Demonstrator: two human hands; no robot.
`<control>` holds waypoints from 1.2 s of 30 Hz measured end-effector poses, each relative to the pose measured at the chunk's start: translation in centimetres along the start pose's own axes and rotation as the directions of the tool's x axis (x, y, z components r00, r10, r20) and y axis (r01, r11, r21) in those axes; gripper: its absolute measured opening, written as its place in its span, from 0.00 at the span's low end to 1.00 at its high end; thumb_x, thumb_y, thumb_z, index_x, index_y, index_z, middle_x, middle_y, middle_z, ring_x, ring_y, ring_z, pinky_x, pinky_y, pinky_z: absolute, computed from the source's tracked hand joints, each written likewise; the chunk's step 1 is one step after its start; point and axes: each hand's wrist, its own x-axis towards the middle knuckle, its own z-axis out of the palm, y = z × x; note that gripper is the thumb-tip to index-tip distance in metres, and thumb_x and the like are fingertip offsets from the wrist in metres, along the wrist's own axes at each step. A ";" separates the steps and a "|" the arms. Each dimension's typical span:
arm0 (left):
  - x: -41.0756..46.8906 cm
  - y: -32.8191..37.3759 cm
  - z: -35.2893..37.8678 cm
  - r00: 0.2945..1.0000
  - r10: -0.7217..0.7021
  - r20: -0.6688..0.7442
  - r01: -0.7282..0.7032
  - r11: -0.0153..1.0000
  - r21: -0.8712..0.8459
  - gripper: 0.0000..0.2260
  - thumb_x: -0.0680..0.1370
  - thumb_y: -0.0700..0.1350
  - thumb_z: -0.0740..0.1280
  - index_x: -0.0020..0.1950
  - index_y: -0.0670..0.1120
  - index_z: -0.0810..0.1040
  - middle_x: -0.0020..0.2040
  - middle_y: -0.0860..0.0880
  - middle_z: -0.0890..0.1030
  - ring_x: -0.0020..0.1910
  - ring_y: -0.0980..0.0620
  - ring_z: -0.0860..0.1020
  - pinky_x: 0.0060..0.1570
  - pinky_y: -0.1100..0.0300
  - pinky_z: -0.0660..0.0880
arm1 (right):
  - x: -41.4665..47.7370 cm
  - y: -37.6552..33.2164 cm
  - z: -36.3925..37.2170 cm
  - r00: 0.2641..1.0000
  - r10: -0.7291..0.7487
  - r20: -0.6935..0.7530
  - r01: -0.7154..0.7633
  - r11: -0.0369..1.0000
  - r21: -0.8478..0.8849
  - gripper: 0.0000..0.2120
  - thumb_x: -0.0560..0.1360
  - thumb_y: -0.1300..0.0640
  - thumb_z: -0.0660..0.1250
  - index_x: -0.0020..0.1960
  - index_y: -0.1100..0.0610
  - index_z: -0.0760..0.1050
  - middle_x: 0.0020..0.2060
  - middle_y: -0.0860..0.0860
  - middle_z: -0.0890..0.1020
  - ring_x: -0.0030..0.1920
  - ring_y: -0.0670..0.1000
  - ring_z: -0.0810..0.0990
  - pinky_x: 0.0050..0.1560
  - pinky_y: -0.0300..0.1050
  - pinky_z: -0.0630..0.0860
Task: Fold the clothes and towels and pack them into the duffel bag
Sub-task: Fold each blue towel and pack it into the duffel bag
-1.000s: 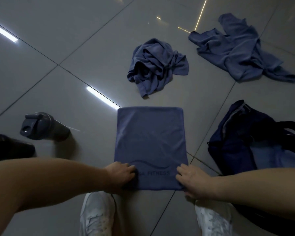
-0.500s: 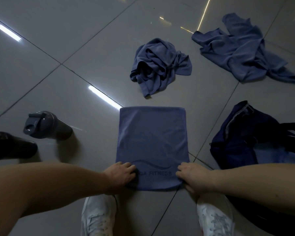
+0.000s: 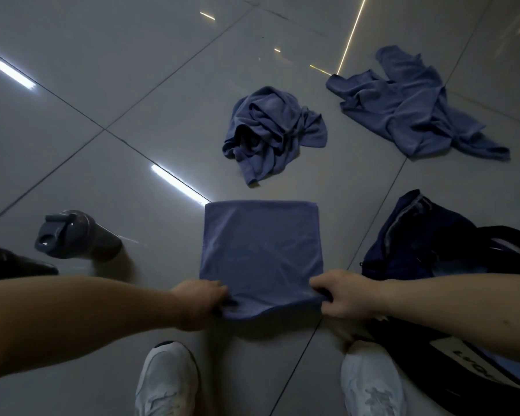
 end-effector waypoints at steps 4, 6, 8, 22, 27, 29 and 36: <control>-0.3 -2.8 -4.6 0.991 -0.124 -0.046 0.112 0.972 -0.205 0.11 0.73 0.46 0.68 0.53 0.53 0.71 0.51 0.51 0.77 0.47 0.49 0.77 0.45 0.59 0.71 | 1.1 0.9 -2.3 0.958 0.126 -0.257 -0.070 0.974 0.216 0.07 0.68 0.53 0.67 0.38 0.48 0.69 0.34 0.47 0.76 0.36 0.49 0.76 0.39 0.48 0.74; -0.2 -4.3 -6.6 0.990 -0.127 -0.067 0.106 0.960 -0.260 0.13 0.71 0.45 0.70 0.54 0.52 0.73 0.48 0.53 0.78 0.44 0.51 0.77 0.42 0.59 0.73 | 2.2 1.3 -3.5 0.896 0.213 -0.390 -0.082 0.942 0.326 0.04 0.66 0.54 0.67 0.38 0.49 0.72 0.34 0.48 0.78 0.37 0.50 0.77 0.41 0.51 0.75; 0.1 -5.4 -8.2 0.989 -0.120 -0.084 0.090 0.949 -0.303 0.16 0.71 0.44 0.70 0.57 0.51 0.74 0.48 0.52 0.80 0.45 0.50 0.78 0.45 0.57 0.77 | 3.8 1.9 -4.6 0.831 0.294 -0.472 -0.108 0.918 0.381 0.04 0.69 0.59 0.69 0.39 0.51 0.75 0.35 0.49 0.79 0.38 0.50 0.77 0.41 0.45 0.73; 7.7 -10.2 -12.4 0.825 -0.453 -0.338 0.179 0.776 -0.604 0.13 0.74 0.37 0.65 0.59 0.43 0.78 0.52 0.46 0.80 0.49 0.47 0.78 0.46 0.59 0.72 | 11.8 4.7 -9.1 0.609 0.563 -0.558 -0.228 0.799 0.557 0.04 0.77 0.56 0.70 0.47 0.56 0.76 0.42 0.53 0.80 0.44 0.54 0.77 0.45 0.41 0.68; 9.4 -10.9 -10.7 0.774 -0.507 -0.380 0.225 0.781 -0.583 0.11 0.76 0.39 0.65 0.58 0.43 0.78 0.54 0.45 0.81 0.53 0.43 0.79 0.51 0.55 0.75 | 13.6 5.2 -8.8 0.567 0.647 -0.510 -0.219 0.715 0.664 0.05 0.75 0.58 0.73 0.48 0.55 0.77 0.35 0.49 0.78 0.42 0.53 0.78 0.45 0.41 0.69; 9.8 -11.0 -10.3 0.748 -0.534 -0.394 0.239 0.770 -0.592 0.09 0.77 0.40 0.65 0.57 0.44 0.78 0.54 0.45 0.82 0.53 0.43 0.79 0.51 0.54 0.75 | 13.9 5.3 -8.4 0.557 0.660 -0.504 -0.225 0.705 0.673 0.08 0.75 0.58 0.73 0.53 0.57 0.78 0.38 0.51 0.79 0.44 0.54 0.78 0.47 0.41 0.70; 9.7 -10.4 -9.6 0.647 -0.666 -0.371 0.224 0.631 -0.742 0.20 0.79 0.52 0.68 0.67 0.44 0.71 0.56 0.47 0.78 0.53 0.45 0.78 0.55 0.51 0.75 | 12.7 5.0 -7.1 0.402 0.754 -0.520 -0.346 0.650 0.677 0.21 0.77 0.51 0.70 0.65 0.58 0.72 0.62 0.58 0.76 0.61 0.60 0.77 0.63 0.54 0.74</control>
